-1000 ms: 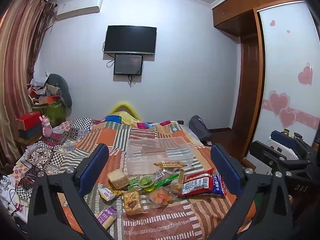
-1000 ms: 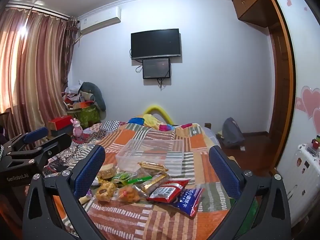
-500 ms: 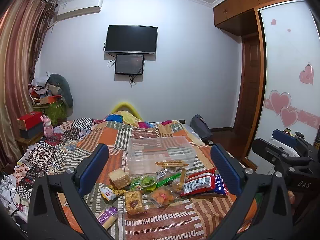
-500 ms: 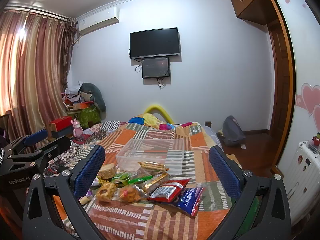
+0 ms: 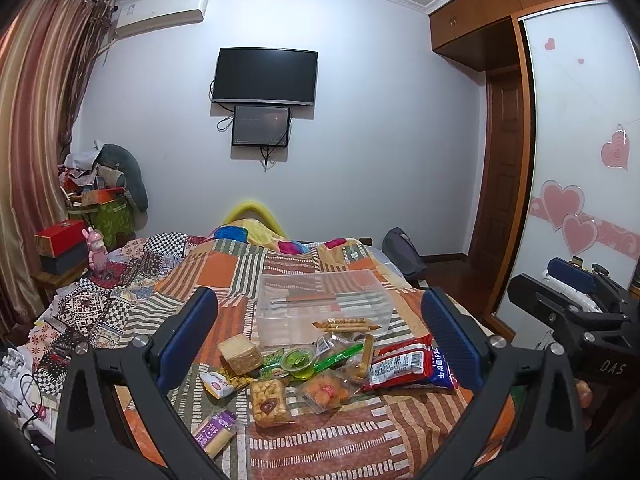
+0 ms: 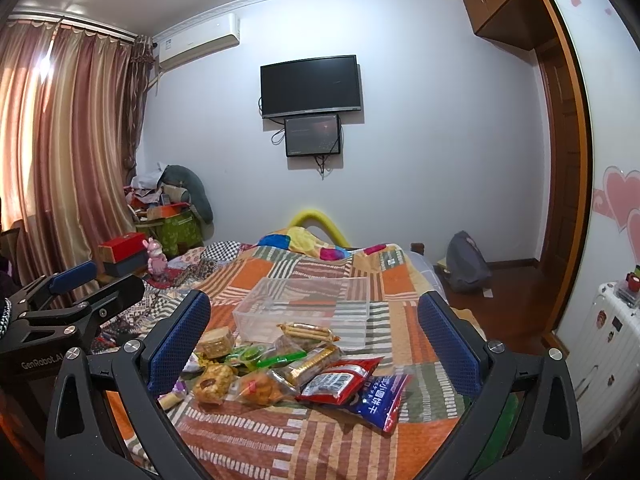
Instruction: Organize snacks
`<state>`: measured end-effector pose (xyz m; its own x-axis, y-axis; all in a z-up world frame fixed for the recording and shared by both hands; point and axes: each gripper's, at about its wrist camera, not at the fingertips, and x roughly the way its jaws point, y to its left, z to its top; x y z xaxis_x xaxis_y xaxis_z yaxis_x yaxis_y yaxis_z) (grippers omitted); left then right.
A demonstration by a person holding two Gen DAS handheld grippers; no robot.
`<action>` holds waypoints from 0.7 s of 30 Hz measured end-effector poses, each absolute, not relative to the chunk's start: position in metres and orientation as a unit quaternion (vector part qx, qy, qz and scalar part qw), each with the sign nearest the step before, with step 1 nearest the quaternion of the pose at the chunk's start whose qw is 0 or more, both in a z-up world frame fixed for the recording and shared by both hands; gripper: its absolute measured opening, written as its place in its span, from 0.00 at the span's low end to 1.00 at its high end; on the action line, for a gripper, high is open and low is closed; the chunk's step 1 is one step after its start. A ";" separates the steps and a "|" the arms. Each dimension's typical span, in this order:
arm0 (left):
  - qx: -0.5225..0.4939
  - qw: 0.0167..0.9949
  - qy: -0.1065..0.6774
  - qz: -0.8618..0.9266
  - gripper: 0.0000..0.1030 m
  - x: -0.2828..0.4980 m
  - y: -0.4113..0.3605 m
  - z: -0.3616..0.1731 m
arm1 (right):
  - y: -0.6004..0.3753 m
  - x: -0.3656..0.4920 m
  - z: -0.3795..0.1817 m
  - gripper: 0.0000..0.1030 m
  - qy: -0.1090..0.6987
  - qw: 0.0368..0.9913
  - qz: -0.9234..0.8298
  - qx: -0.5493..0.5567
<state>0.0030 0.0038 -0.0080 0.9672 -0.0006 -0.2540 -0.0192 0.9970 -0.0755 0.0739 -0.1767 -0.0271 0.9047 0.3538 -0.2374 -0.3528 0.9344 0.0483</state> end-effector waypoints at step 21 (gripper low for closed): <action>-0.033 0.991 0.128 0.005 1.00 0.003 0.000 -0.009 | -0.176 0.074 -0.028 1.00 0.121 0.976 0.181 0.001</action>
